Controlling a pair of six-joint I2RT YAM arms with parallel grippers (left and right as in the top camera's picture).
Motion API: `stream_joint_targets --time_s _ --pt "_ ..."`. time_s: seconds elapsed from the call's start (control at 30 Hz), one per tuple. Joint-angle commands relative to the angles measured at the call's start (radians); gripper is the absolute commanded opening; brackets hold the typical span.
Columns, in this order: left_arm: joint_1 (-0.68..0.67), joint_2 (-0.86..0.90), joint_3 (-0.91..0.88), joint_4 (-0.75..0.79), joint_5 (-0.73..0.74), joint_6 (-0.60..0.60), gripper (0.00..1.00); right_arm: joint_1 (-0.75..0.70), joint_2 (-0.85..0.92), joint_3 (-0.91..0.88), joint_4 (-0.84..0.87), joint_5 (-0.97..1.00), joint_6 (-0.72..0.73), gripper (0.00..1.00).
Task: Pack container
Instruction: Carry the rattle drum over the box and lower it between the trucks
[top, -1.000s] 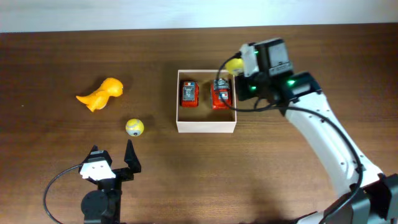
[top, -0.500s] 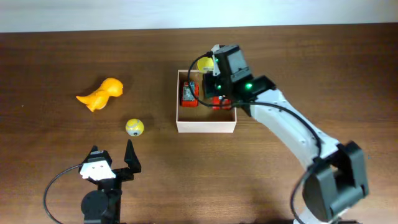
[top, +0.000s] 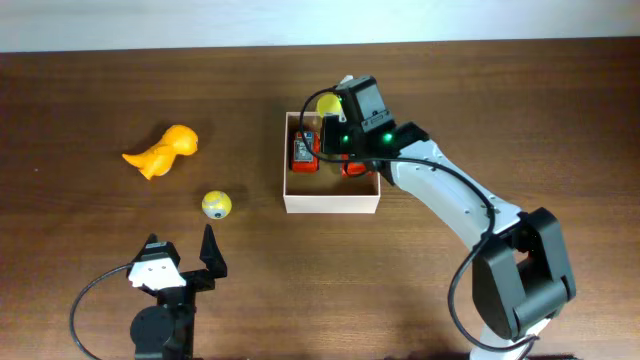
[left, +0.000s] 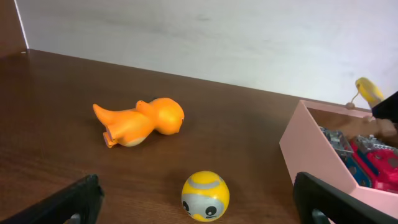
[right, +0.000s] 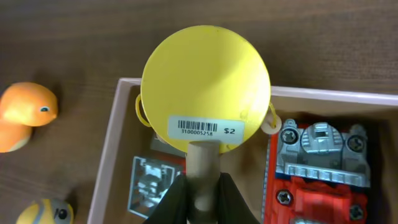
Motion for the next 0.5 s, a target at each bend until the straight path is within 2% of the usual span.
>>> stream_joint_targets --time_s 0.0,0.07,0.1,0.17,0.3,0.47 --pt "0.005 -0.008 -0.005 0.003 0.004 0.016 0.99 0.008 0.027 0.018 0.003 0.016 0.015 0.11" --pt "0.005 -0.008 -0.005 0.003 0.004 0.016 0.99 0.008 0.030 0.018 0.003 0.016 0.015 0.12" --pt "0.005 -0.008 -0.005 0.003 0.004 0.016 0.99 0.008 0.030 0.018 0.003 0.016 0.015 0.25" --pt "0.005 -0.008 -0.005 0.003 0.004 0.016 0.99 0.008 0.030 0.018 0.004 0.016 0.015 0.38" --pt "0.005 -0.008 -0.005 0.003 0.004 0.016 0.99 0.007 0.030 0.018 0.004 0.016 0.014 0.52" --pt "0.005 -0.008 -0.005 0.002 0.004 0.016 0.99 0.006 0.030 0.018 0.004 0.016 0.014 0.53"
